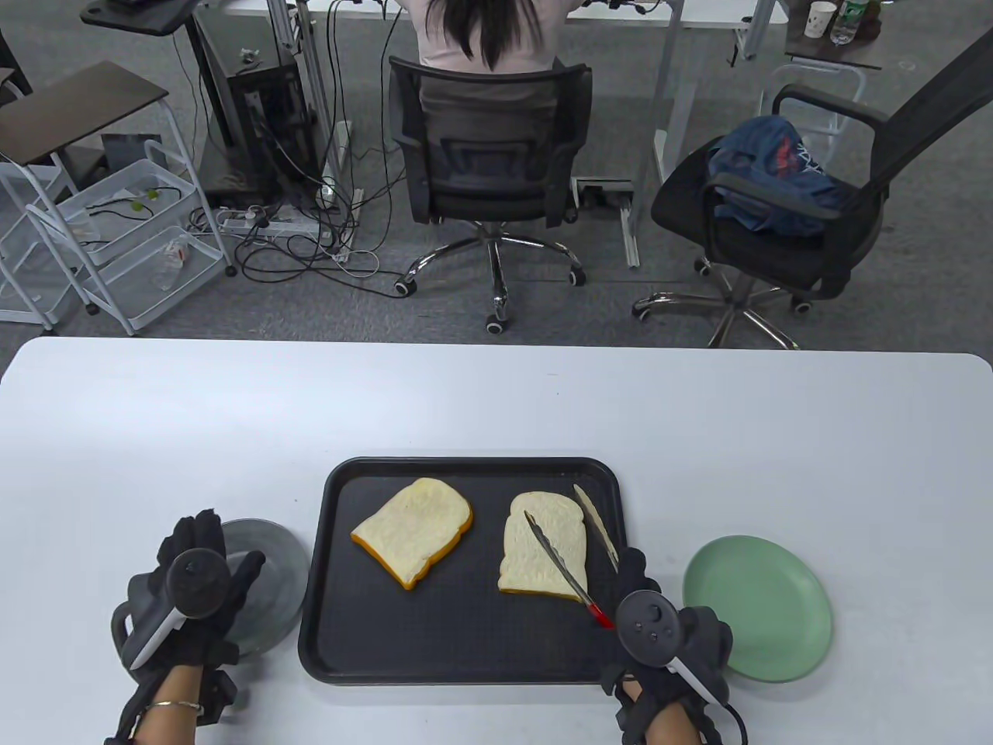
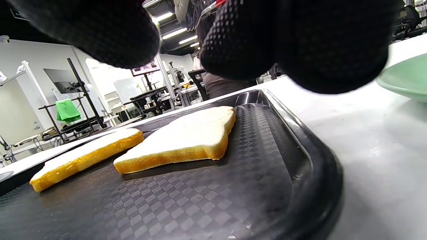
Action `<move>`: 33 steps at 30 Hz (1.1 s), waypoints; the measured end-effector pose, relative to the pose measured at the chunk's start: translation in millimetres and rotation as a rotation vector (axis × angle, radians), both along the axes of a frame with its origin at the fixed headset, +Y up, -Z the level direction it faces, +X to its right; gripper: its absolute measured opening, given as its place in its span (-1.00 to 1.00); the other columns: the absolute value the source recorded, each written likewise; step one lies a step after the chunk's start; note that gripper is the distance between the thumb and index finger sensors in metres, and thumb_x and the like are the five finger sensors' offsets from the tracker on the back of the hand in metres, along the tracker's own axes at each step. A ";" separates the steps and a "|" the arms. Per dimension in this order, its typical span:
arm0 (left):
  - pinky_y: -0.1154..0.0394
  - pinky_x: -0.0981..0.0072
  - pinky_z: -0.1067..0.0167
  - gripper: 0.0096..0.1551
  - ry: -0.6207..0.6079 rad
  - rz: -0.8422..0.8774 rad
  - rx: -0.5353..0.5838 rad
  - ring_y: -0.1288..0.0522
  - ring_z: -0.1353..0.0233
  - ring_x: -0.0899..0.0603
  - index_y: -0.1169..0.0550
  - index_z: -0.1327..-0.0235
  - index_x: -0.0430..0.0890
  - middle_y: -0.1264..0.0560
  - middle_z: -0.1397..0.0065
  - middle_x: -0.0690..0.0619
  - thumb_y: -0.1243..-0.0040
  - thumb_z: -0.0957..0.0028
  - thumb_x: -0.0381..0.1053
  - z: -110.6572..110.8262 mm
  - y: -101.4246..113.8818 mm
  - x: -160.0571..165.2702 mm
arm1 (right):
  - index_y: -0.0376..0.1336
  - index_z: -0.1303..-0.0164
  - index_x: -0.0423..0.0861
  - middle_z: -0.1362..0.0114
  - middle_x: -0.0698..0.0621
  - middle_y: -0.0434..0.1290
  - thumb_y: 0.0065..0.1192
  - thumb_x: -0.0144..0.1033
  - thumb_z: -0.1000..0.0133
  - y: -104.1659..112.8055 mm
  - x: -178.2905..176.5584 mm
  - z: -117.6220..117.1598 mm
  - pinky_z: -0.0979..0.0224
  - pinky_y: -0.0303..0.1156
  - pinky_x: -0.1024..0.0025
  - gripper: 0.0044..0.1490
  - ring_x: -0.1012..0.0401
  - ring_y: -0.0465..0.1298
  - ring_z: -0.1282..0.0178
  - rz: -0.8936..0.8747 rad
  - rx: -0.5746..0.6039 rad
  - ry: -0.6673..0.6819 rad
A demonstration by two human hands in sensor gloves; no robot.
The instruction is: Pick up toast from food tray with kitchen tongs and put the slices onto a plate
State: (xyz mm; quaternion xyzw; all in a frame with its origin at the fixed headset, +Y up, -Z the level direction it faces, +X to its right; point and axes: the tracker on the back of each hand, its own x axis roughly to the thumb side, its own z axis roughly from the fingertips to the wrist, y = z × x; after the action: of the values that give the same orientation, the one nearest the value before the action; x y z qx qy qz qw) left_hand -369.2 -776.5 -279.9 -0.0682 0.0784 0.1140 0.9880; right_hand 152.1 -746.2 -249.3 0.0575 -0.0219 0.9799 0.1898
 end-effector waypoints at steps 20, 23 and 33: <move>-0.17 -0.44 -0.53 -0.13 0.075 -0.247 -0.165 -0.08 -0.65 -0.59 0.11 -0.82 -0.40 0.04 -0.77 -0.50 0.05 -0.54 -0.01 -4.8 -23.5 -0.2 | -0.22 -0.41 -0.43 -0.21 -0.43 0.30 0.44 0.03 0.21 -1.1 -0.1 -0.4 0.26 0.61 0.11 0.35 0.06 0.59 0.25 0.000 -0.037 0.017; -0.21 -0.38 -0.53 -0.15 0.086 -0.266 -0.162 -0.10 -0.65 -0.57 0.09 -0.82 -0.37 0.03 -0.77 -0.48 0.03 -0.53 -0.07 -4.0 -22.3 -0.3 | -0.22 -0.41 -0.43 -0.21 -0.43 0.30 0.45 0.00 0.20 -1.7 -0.6 -0.6 0.26 0.61 0.11 0.34 0.06 0.58 0.25 0.000 -0.044 0.021; -0.28 -0.33 -0.51 -0.11 0.142 -0.246 -0.183 -0.15 -0.61 -0.61 0.10 -0.82 -0.41 0.02 -0.76 -0.51 0.01 -0.53 -0.02 -2.1 -22.4 -10.8 | -0.23 -0.41 -0.44 -0.21 -0.44 0.30 0.45 0.01 0.20 -3.0 -2.3 -1.2 0.26 0.60 0.10 0.34 0.06 0.58 0.25 0.003 -0.065 0.032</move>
State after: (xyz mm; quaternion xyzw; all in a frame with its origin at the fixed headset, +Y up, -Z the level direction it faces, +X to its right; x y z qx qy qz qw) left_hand -380.0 -798.9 -282.0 -0.1396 0.1657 -0.0107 0.9762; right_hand 149.8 -749.2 -250.5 0.0672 0.0131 0.9793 0.1905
